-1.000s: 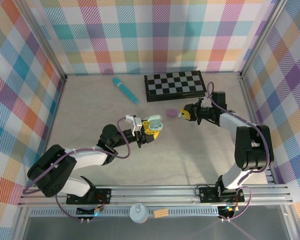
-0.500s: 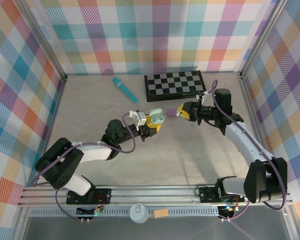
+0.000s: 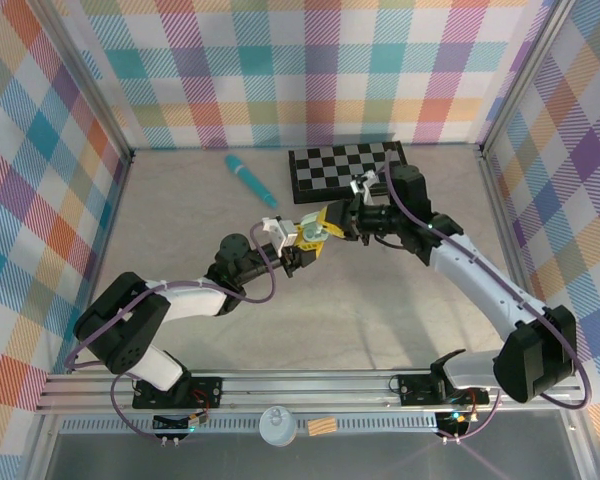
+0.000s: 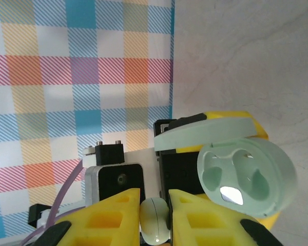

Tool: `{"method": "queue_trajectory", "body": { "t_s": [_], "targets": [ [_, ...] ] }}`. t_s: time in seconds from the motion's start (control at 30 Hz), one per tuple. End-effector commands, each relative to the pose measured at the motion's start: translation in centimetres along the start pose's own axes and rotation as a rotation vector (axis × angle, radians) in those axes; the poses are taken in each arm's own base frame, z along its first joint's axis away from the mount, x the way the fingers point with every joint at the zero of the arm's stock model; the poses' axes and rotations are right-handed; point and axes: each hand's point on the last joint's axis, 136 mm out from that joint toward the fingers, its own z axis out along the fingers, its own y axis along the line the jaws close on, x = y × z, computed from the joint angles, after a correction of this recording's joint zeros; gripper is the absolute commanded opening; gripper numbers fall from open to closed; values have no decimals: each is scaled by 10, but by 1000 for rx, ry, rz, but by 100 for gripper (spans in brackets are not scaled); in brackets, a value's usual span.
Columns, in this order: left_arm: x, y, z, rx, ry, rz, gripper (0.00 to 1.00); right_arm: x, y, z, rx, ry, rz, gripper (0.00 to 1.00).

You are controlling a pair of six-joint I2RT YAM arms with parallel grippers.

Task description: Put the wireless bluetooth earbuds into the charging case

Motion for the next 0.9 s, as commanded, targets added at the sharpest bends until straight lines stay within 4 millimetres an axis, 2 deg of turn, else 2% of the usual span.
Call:
{"method": "queue_trajectory", "body": {
  "t_s": [0.0, 0.3, 0.7, 0.87],
  "targets": [
    [-17, 7, 4, -20, -41, 41, 32, -5, -1, 6, 62, -27, -64, 19],
    [-17, 6, 4, -13, -38, 26, 32, -5, -7, 22, 125, -26, -110, 19],
    [-22, 6, 5, -14, -48, 18, 32, -4, -18, 30, 171, -20, -125, 20],
    [-24, 5, 4, -6, -55, 14, 32, -2, -18, 32, 177, -16, -134, 24]
  ]
}}
